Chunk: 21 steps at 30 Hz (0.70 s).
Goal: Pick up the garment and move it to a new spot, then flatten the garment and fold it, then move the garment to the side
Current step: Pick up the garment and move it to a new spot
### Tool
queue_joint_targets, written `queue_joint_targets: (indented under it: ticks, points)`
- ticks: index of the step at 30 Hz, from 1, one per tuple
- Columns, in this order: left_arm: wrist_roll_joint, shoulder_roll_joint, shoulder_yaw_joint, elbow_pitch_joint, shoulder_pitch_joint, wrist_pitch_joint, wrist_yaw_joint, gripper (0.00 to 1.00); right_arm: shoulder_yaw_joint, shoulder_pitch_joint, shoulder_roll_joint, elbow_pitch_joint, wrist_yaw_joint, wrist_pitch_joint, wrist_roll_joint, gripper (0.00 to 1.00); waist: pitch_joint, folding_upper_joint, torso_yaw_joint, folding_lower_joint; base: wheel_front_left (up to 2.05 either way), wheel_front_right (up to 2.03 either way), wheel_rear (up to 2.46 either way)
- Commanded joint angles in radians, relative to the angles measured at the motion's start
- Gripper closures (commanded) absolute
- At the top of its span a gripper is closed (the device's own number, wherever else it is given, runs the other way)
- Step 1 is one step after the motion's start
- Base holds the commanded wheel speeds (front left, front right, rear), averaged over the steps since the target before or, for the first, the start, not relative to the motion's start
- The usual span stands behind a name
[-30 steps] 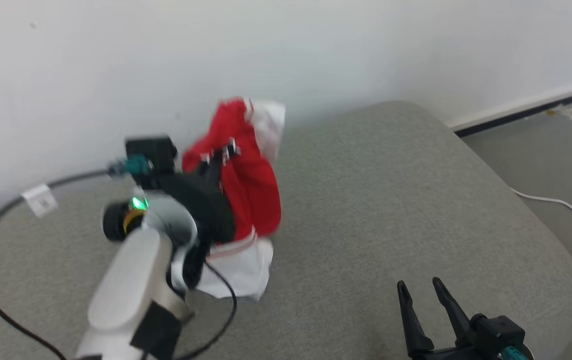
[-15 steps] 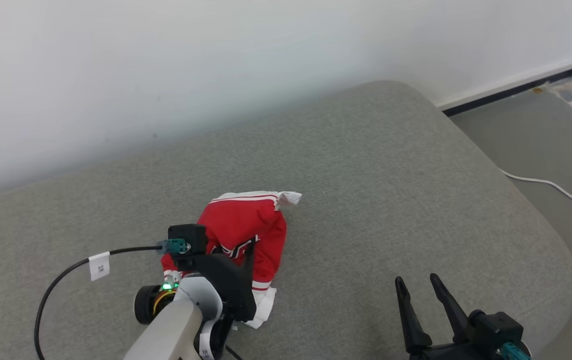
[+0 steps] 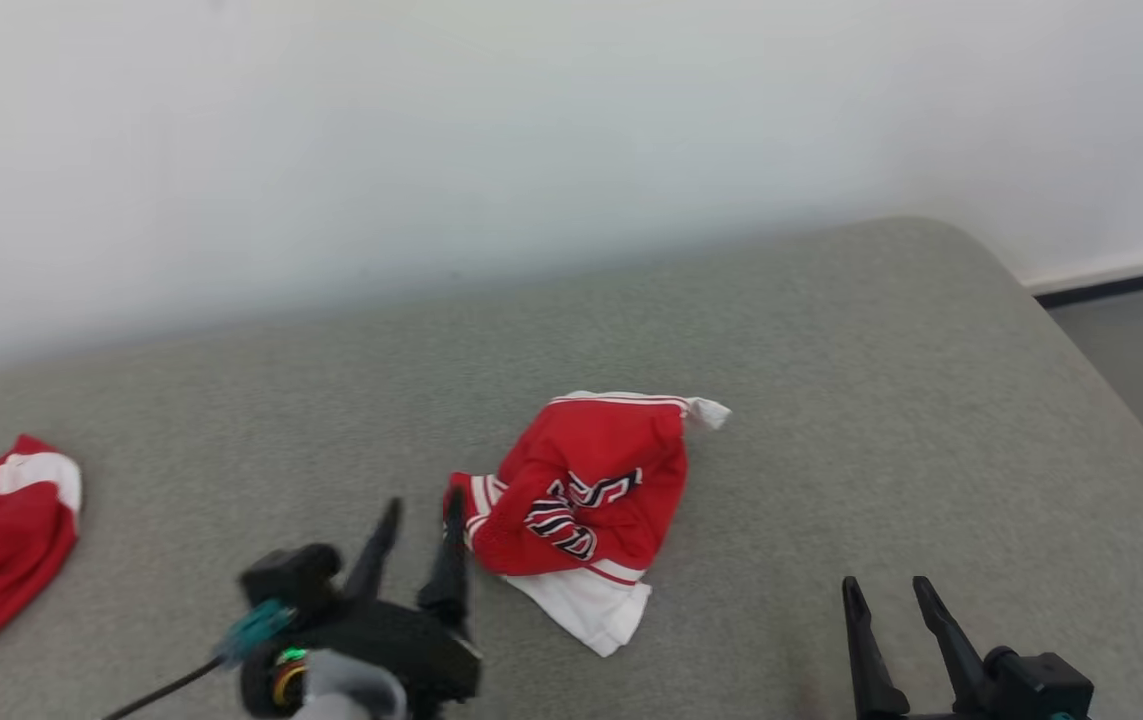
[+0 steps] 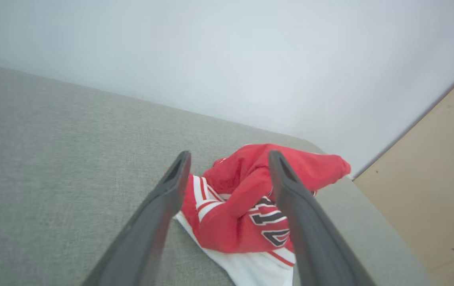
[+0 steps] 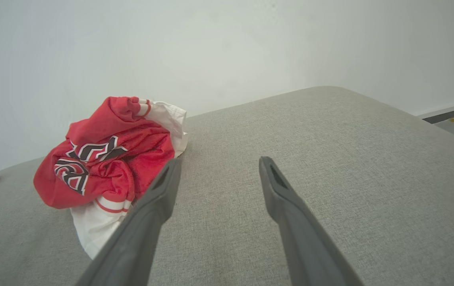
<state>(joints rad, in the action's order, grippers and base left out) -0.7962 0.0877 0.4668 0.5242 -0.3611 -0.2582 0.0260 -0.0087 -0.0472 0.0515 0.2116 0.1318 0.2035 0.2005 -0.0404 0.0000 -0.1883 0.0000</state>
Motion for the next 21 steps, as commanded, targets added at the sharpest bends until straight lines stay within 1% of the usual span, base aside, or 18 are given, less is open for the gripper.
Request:
queue_joint_targets:
  ticks: [1, 3, 6, 9, 12, 16, 19, 21]
  points:
    - [0.027, 0.005, -0.048, -0.050, 0.036, -0.007, -0.002, 0.00, -0.003, -0.013, -0.002, 0.003, -0.002, 0.008, -0.002, 0.00, -0.029, 0.0000, 0.055, 0.0000, 0.00, 0.00, 0.00]
    - [0.109, 0.000, -0.148, -0.159, 0.104, -0.007, -0.009, 0.00, -0.011, -0.016, -0.002, 0.007, -0.002, 0.012, 0.001, 0.00, -0.031, 0.0000, 0.072, 0.0000, 0.00, 0.00, 0.00]
    - [0.231, -0.024, -0.278, -0.300, 0.223, -0.007, -0.032, 0.00, -0.020, -0.023, -0.002, 0.016, -0.002, 0.020, 0.006, 0.00, -0.037, 0.0000, 0.090, 0.0000, 0.00, 0.00, 0.00]
    - [0.334, -0.034, -0.366, -0.379, 0.314, -0.007, -0.042, 0.00, -0.016, -0.025, -0.002, 0.023, -0.002, 0.033, -0.004, 0.00, -0.041, 0.0000, 0.100, 0.0000, 0.00, 0.00, 0.00]
    - [0.408, -0.039, -0.408, -0.412, 0.384, -0.007, -0.044, 0.00, -0.006, -0.033, -0.002, 0.032, -0.002, 0.044, -0.021, 0.00, -0.045, 0.0000, 0.102, 0.0000, 0.00, 0.00, 0.00]
    - [0.487, -0.037, -0.420, -0.411, 0.448, -0.008, -0.037, 0.00, -0.005, -0.050, -0.002, 0.046, -0.002, 0.054, -0.047, 0.00, -0.048, 0.0000, 0.104, 0.0000, 0.00, 0.00, 0.00]
    - [0.552, -0.038, -0.422, -0.391, 0.484, -0.008, -0.041, 0.00, -0.007, -0.064, -0.002, 0.055, -0.002, 0.058, -0.066, 0.00, -0.048, 0.0000, 0.105, 0.0000, 0.00, 0.00, 0.00]
    - [0.559, -0.038, -0.427, -0.385, 0.491, -0.008, -0.040, 0.00, -0.009, -0.067, 0.000, 0.056, -0.002, 0.059, -0.070, 0.00, -0.047, 0.0000, 0.104, 0.0000, 0.00, 0.00, 0.00]
